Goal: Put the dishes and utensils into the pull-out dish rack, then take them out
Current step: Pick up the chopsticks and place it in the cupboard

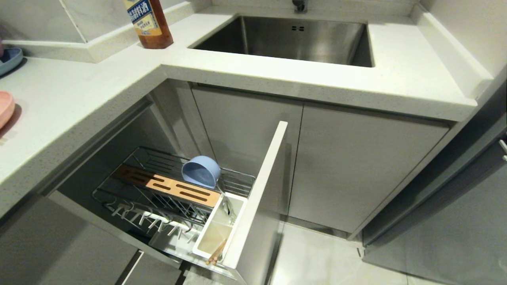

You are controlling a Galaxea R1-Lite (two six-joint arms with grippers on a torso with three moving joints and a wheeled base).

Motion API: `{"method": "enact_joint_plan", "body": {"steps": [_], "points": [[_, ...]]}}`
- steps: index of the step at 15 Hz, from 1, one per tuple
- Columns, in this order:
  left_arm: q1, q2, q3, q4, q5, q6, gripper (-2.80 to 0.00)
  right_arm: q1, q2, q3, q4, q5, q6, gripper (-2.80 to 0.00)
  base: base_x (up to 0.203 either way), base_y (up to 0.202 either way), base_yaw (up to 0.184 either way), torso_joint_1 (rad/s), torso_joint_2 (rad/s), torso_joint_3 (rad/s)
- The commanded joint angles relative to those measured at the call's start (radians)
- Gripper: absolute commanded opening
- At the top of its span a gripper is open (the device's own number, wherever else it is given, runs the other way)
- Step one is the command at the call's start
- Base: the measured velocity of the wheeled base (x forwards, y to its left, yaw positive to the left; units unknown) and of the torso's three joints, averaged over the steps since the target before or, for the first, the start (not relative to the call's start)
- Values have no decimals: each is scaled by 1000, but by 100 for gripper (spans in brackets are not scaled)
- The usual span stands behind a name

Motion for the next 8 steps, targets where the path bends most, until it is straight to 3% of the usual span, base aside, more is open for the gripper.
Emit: {"method": "enact_joint_plan", "body": {"steps": [1,4,8], "points": [[10,194,-95,3,3,3,-280,-1,0,2,0,0,0,-280,0,0,0,0,0,0],[34,419,-286,12,51,-32,-280,-1,0,2,0,0,1,-280,0,0,0,0,0,0],[42,709,-595,45,228,-172,-280,1,0,2,0,0,1,-280,0,0,0,0,0,0]]}}
